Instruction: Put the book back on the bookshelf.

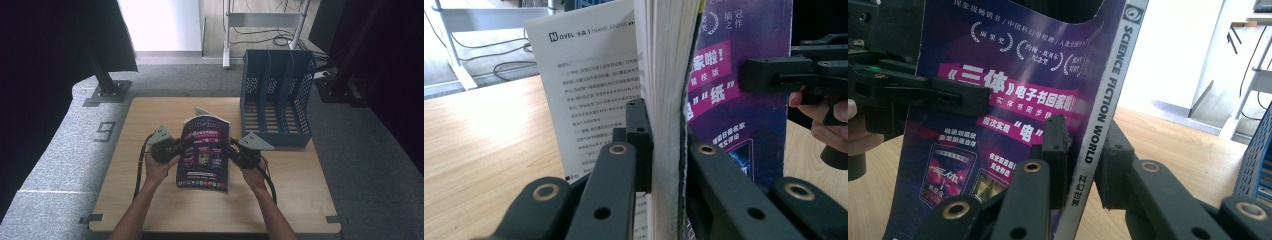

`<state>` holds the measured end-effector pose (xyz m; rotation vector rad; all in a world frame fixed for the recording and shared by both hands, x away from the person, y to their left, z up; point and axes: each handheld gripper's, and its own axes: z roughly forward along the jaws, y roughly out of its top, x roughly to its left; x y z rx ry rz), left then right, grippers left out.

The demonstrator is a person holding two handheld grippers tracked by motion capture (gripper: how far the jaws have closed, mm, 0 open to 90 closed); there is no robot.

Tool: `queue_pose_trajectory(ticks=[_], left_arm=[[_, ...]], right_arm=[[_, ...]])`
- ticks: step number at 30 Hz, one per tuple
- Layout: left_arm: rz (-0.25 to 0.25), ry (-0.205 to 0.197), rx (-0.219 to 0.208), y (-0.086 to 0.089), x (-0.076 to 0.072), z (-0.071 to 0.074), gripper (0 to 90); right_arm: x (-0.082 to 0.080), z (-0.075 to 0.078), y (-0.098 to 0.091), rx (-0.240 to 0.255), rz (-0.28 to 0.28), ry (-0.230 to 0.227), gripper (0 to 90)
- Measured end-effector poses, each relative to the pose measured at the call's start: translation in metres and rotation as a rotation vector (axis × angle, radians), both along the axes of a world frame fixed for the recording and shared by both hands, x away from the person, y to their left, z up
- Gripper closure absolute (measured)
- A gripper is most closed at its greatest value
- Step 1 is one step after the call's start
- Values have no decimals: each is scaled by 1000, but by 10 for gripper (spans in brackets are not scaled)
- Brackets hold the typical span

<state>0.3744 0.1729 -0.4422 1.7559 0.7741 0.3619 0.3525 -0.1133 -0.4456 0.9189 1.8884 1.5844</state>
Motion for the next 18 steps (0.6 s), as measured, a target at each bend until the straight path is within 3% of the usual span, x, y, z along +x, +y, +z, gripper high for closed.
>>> queue_pose_trajectory(ticks=[6,11,18], left_arm=[[5,-10,18,-2,5,3,854],[22,-22,10,0,14,13,856],[8,-35,20,-4,6,11,854]], right_arm=[[4,2,1,-3,-8,-6,767],[13,9,4,1,-10,-51,775],[10,7,0,1,-8,-64,777]])
